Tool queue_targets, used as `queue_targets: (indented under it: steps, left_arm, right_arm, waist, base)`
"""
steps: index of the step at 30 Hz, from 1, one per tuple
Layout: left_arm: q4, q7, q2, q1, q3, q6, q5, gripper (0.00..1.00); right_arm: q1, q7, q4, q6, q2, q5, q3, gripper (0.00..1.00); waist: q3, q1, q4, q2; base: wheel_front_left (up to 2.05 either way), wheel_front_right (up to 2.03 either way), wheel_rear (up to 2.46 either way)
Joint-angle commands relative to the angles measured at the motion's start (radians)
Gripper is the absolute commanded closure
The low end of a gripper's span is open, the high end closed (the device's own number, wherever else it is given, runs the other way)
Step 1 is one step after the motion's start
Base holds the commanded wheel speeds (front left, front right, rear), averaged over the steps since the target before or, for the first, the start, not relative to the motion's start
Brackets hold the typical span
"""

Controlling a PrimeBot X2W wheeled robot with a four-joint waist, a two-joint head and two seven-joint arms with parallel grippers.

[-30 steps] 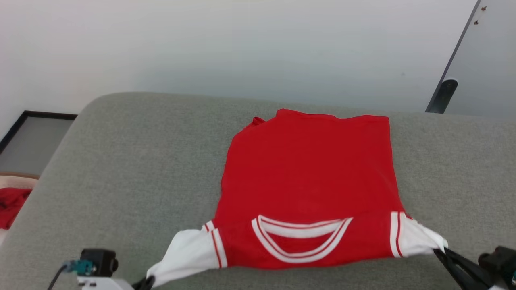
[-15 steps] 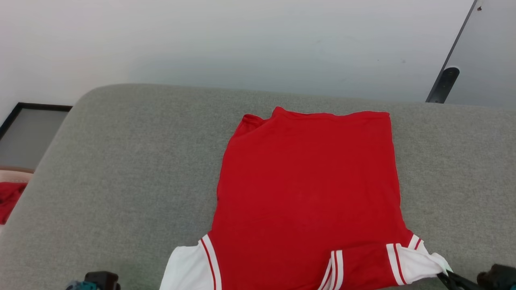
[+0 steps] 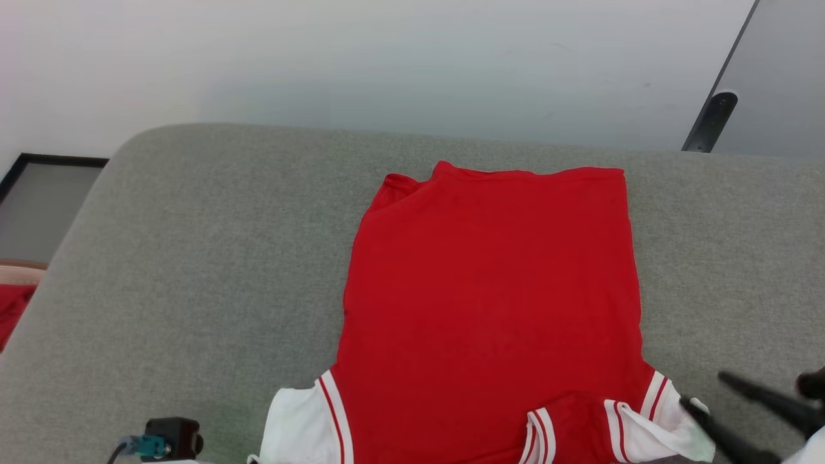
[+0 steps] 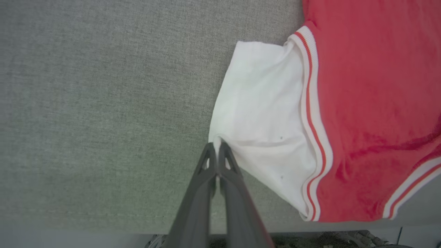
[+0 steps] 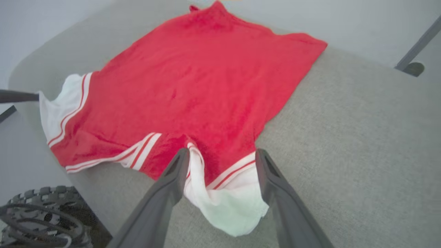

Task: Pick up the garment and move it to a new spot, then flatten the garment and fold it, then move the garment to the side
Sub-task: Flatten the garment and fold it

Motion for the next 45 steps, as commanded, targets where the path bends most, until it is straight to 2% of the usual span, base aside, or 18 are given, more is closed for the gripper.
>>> queue_targets:
  steps: [1,3,5,9,13,17,19,25,31,34,39,45]
  left_arm:
    - [0.002,-0.007,-0.004,-0.004,0.001,0.001,0.009,1.00]
    - [0.001,-0.015,-0.009,-0.009,0.002,0.000,0.013,1.00]
    - [-0.001,-0.020,-0.013,-0.011,0.002,-0.002,0.017,1.00]
    - [-0.003,-0.031,-0.024,-0.029,0.002,-0.008,0.029,1.00]
    - [0.002,-0.033,-0.037,-0.052,-0.004,-0.019,0.044,1.00]
    - [0.009,-0.020,-0.066,-0.100,-0.020,-0.034,0.069,1.00]
    - [0.013,-0.012,-0.085,-0.130,-0.030,-0.046,0.083,1.00]
    - [0.045,0.002,-0.149,-0.218,-0.058,-0.090,0.120,1.00]
    - [0.093,-0.005,-0.217,-0.286,-0.077,-0.136,0.145,1.00]
    - [0.125,-0.011,-0.253,-0.315,-0.086,-0.160,0.151,1.00]
    - [0.180,-0.015,-0.302,-0.352,-0.100,-0.195,0.160,1.00]
    - [0.243,-0.022,-0.350,-0.379,-0.113,-0.229,0.158,1.00]
  right_arm:
    - [-0.011,0.002,-0.033,-0.001,-0.004,0.019,-0.034,0.00]
    - [-0.029,-0.005,-0.063,-0.001,0.009,0.028,-0.087,0.00]
    - [-0.063,-0.035,-0.082,-0.001,0.026,-0.020,-0.143,0.00]
    - [-0.143,-0.095,-0.074,-0.001,0.108,-0.131,-0.230,0.00]
    - [-0.254,-0.106,-0.021,-0.001,0.191,-0.213,-0.258,0.00]
    - [-0.400,-0.064,0.073,-0.001,0.228,-0.267,-0.256,0.00]
    - [-0.481,-0.027,0.144,-0.001,0.239,-0.271,-0.247,0.00]
    - [-0.720,0.127,0.374,-0.001,0.200,-0.264,-0.182,0.00]
    - [-0.916,0.353,0.597,-0.001,0.159,-0.216,-0.097,0.00]
    - [-0.995,0.463,0.704,-0.001,0.159,-0.199,-0.079,0.00]
    - [-1.099,0.607,0.845,-0.001,0.175,-0.213,-0.075,0.00]
    - [-1.163,0.714,0.985,-0.001,0.200,-0.284,-0.114,0.00]
  waist:
    - [0.003,0.0000,-0.001,0.0000]
    - [0.007,0.0000,-0.002,0.0000]
    - [0.016,0.0000,0.000,0.0000]
    - [0.038,0.0000,0.014,0.0000]
    - [0.066,0.0000,0.040,0.0000]
    - [0.104,0.0000,0.084,0.0000]
    - [0.126,0.0000,0.111,0.0000]
    - [0.204,0.0000,0.191,0.0000]
    - [0.282,0.0000,0.259,0.0000]
    - [0.312,0.0000,0.287,0.0000]
    - [0.353,0.0000,0.324,0.0000]
    - [0.385,0.0000,0.359,0.0000]
  base:
    - [0.00,0.00,0.00]
    - [0.00,0.00,0.00]
    - [0.00,0.00,0.00]
    - [0.00,0.00,0.00]
    - [0.00,0.00,0.00]
    - [0.00,0.00,0.00]
    - [0.00,0.00,0.00]
    - [0.00,0.00,0.00]
    - [0.00,0.00,0.00]
    - [0.00,0.00,0.00]
    - [0.00,0.00,0.00]
    - [0.00,0.00,0.00]
